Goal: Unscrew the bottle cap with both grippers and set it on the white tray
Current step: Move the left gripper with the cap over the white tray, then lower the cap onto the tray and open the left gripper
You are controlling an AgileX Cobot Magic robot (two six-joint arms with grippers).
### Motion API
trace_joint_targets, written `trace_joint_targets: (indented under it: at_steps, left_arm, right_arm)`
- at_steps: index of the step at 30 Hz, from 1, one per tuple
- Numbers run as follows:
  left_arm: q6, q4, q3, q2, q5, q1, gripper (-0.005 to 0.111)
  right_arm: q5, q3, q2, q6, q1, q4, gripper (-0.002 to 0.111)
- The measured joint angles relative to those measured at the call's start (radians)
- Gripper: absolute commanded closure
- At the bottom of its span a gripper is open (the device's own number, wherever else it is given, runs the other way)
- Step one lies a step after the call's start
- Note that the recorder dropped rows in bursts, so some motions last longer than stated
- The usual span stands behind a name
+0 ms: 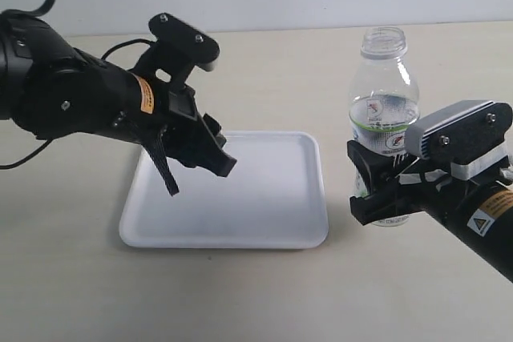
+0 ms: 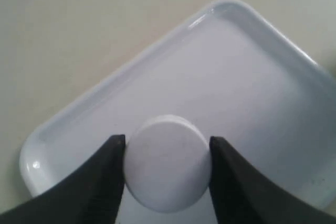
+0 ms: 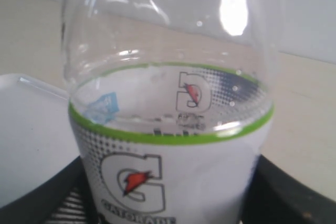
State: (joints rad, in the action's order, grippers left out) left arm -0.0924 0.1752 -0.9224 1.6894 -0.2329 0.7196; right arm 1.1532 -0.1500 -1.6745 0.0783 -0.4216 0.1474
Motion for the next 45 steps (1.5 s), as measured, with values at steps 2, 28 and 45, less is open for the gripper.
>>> trace_joint_targets:
  at_steps: [2, 28, 45]
  left_arm:
    - [0.011, 0.0, 0.0, 0.038, 0.008, -0.001, 0.107]
    - [0.035, -0.01, -0.016, 0.238, 0.005, -0.017, 0.107]
    - [0.035, -0.015, -0.029, 0.27, 0.07, -0.017, 0.104]
  right_arm:
    - [0.0, 0.0, -0.012, 0.0, 0.0, 0.0, 0.108]
    - [0.017, -0.069, -0.131, 0.0, 0.0, -0.036, 0.108]
    - [0.017, -0.069, -0.131, 0.0, 0.0, -0.048, 0.108]
